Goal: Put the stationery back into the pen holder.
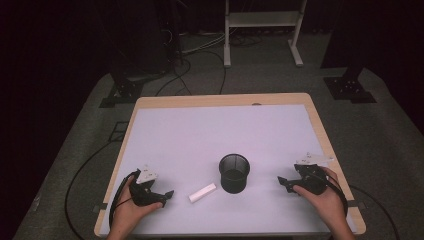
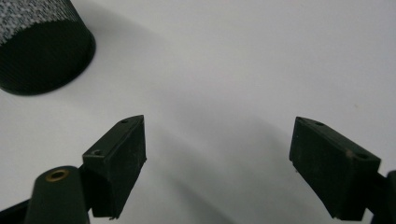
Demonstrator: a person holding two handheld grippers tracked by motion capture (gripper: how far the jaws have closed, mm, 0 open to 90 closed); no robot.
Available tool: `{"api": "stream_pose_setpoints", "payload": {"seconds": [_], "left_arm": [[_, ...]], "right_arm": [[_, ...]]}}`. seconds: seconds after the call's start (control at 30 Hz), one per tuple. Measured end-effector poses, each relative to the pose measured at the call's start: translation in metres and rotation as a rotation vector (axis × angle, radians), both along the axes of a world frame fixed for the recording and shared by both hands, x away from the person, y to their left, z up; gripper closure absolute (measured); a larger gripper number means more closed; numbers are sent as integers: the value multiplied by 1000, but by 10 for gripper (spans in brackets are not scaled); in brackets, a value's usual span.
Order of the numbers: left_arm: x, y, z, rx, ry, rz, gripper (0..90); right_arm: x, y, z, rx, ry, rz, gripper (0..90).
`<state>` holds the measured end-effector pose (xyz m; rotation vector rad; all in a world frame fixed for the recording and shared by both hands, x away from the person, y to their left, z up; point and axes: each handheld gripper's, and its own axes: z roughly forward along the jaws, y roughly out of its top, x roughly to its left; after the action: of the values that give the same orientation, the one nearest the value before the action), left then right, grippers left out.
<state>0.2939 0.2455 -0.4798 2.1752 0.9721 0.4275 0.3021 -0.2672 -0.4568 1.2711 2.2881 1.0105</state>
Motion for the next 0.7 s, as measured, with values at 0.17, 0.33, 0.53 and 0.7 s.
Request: {"api": "stream_pose_setpoints", "payload": {"seconds": [0.17,0.33,0.53,0.7], "left_arm": [[0,0,0,-1,-1,1,49],[-1,0,1,3,-6,2,60],[-5,3,6,-23,-17,-11,156],[-10,0,13,-51,-32,-38,196]], "right_arm": [[-4,-7,-11,-17,-23,-13,172],[-2,-9,-21,-61,-40,-29,166],[0,-15,-27,-22,-37,-34,134],[0,-15,-27,-20,-36,-35,133]]}}
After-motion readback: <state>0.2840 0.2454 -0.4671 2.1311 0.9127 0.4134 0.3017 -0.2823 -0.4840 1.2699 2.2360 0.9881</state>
